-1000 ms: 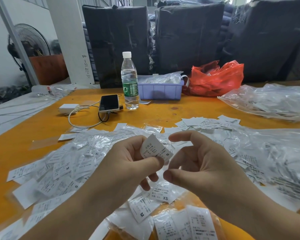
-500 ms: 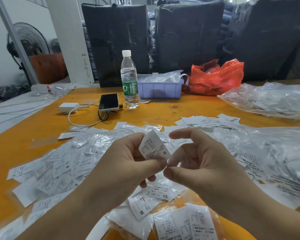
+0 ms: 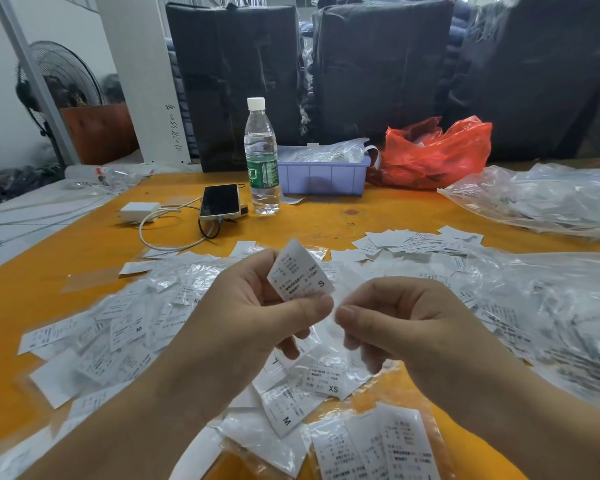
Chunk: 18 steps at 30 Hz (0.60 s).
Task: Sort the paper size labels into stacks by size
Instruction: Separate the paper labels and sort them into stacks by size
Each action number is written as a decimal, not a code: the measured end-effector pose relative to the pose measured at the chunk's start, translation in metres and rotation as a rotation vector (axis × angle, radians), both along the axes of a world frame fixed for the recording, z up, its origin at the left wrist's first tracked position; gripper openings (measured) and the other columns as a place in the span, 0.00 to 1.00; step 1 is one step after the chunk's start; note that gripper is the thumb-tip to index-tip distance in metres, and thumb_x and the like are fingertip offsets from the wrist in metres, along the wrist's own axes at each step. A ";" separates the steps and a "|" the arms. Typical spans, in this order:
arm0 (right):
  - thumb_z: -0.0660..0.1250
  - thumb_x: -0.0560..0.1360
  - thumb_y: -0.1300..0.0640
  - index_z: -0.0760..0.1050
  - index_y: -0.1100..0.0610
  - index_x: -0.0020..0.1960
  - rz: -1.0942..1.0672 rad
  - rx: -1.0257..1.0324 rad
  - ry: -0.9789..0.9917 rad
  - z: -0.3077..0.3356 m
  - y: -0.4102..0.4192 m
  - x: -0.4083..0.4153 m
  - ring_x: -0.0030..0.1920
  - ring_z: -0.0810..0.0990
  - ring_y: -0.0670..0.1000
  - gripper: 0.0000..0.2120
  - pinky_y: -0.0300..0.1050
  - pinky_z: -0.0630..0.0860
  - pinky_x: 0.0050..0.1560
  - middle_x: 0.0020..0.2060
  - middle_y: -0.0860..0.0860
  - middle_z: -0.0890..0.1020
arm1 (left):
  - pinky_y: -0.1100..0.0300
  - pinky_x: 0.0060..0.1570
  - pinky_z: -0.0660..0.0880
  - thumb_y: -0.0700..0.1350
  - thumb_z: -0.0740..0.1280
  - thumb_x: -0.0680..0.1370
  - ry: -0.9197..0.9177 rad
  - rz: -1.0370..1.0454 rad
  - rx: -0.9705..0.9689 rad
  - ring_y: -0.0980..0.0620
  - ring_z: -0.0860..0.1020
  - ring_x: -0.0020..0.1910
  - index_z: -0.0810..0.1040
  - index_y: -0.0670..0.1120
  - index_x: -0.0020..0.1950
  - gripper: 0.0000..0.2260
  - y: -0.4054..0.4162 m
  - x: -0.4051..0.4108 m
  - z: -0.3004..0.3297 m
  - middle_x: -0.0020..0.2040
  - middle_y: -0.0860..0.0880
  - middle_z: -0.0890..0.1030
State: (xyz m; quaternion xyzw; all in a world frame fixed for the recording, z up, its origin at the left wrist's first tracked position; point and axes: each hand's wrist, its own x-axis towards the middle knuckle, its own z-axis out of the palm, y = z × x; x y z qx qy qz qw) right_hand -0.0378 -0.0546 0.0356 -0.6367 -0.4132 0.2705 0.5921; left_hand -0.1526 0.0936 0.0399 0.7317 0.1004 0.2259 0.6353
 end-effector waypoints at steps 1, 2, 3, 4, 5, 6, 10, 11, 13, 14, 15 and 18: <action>0.72 0.68 0.52 0.83 0.54 0.38 -0.004 0.002 0.002 0.000 0.000 0.000 0.29 0.77 0.48 0.06 0.39 0.74 0.33 0.29 0.51 0.82 | 0.62 0.28 0.74 0.46 0.76 0.64 -0.008 0.001 -0.020 0.55 0.77 0.29 0.83 0.52 0.40 0.07 0.000 0.000 0.000 0.32 0.50 0.78; 0.71 0.67 0.51 0.83 0.55 0.38 -0.007 0.001 0.001 -0.001 0.001 0.001 0.29 0.77 0.48 0.07 0.39 0.74 0.34 0.29 0.51 0.81 | 0.62 0.28 0.74 0.46 0.76 0.64 -0.013 0.005 -0.036 0.54 0.77 0.29 0.83 0.52 0.41 0.07 0.000 0.000 0.001 0.32 0.50 0.79; 0.71 0.66 0.51 0.82 0.55 0.38 -0.008 -0.002 -0.001 -0.001 0.001 0.001 0.29 0.76 0.48 0.08 0.39 0.74 0.34 0.29 0.51 0.81 | 0.62 0.28 0.74 0.46 0.76 0.65 -0.012 0.009 -0.046 0.54 0.77 0.29 0.84 0.52 0.41 0.07 0.000 0.000 0.001 0.33 0.50 0.79; 0.71 0.66 0.51 0.82 0.55 0.38 -0.006 -0.004 0.000 -0.001 0.001 0.001 0.29 0.76 0.48 0.08 0.39 0.74 0.34 0.29 0.51 0.81 | 0.63 0.28 0.75 0.46 0.76 0.64 -0.006 0.011 -0.052 0.54 0.77 0.30 0.84 0.52 0.41 0.07 0.000 0.000 0.001 0.33 0.50 0.79; 0.71 0.66 0.51 0.82 0.56 0.37 -0.002 -0.005 0.002 -0.001 0.001 0.001 0.29 0.76 0.48 0.08 0.39 0.74 0.33 0.28 0.51 0.81 | 0.63 0.28 0.75 0.46 0.76 0.64 0.002 0.006 -0.060 0.54 0.78 0.30 0.84 0.52 0.41 0.07 0.000 0.000 0.001 0.32 0.50 0.79; 0.71 0.66 0.51 0.82 0.56 0.37 0.004 -0.005 0.004 -0.001 0.001 0.001 0.29 0.76 0.48 0.08 0.38 0.73 0.33 0.28 0.50 0.81 | 0.63 0.28 0.75 0.46 0.76 0.64 0.014 -0.008 -0.071 0.54 0.78 0.30 0.85 0.52 0.41 0.07 0.001 0.000 0.001 0.32 0.50 0.79; 0.72 0.66 0.50 0.82 0.56 0.36 0.040 -0.001 0.013 0.000 0.000 0.000 0.29 0.76 0.48 0.09 0.40 0.73 0.32 0.28 0.51 0.80 | 0.63 0.28 0.75 0.43 0.76 0.65 0.065 -0.126 -0.133 0.55 0.78 0.32 0.85 0.49 0.40 0.05 0.001 -0.001 0.002 0.33 0.50 0.79; 0.72 0.67 0.50 0.82 0.57 0.36 0.052 0.002 0.014 0.000 0.000 0.000 0.29 0.76 0.48 0.10 0.40 0.73 0.32 0.27 0.51 0.80 | 0.63 0.28 0.75 0.43 0.76 0.65 0.077 -0.156 -0.156 0.55 0.78 0.32 0.85 0.48 0.40 0.05 0.001 -0.001 0.002 0.33 0.50 0.79; 0.72 0.67 0.50 0.82 0.58 0.37 0.072 0.004 0.008 0.000 -0.001 0.000 0.29 0.75 0.48 0.10 0.41 0.73 0.32 0.28 0.51 0.79 | 0.63 0.28 0.75 0.42 0.78 0.65 0.100 -0.207 -0.207 0.55 0.78 0.33 0.85 0.46 0.40 0.06 0.002 -0.001 0.002 0.34 0.49 0.79; 0.72 0.67 0.50 0.82 0.57 0.37 0.082 0.003 0.002 0.000 -0.001 0.000 0.30 0.75 0.48 0.10 0.42 0.73 0.33 0.28 0.50 0.79 | 0.63 0.28 0.75 0.42 0.79 0.64 0.108 -0.225 -0.230 0.55 0.79 0.33 0.85 0.46 0.40 0.08 0.002 -0.001 0.002 0.34 0.48 0.80; 0.72 0.67 0.50 0.82 0.57 0.37 0.091 0.004 -0.006 0.000 -0.001 -0.001 0.30 0.75 0.48 0.09 0.42 0.73 0.34 0.28 0.50 0.79 | 0.63 0.28 0.75 0.43 0.79 0.63 0.113 -0.237 -0.248 0.55 0.79 0.33 0.85 0.46 0.40 0.09 0.003 -0.001 0.002 0.35 0.48 0.80; 0.72 0.68 0.51 0.82 0.56 0.37 0.099 0.010 -0.037 -0.001 -0.002 -0.001 0.30 0.76 0.46 0.08 0.41 0.73 0.34 0.28 0.49 0.80 | 0.63 0.27 0.75 0.42 0.79 0.62 0.116 -0.240 -0.254 0.55 0.79 0.32 0.85 0.46 0.39 0.08 0.003 -0.001 0.003 0.34 0.48 0.80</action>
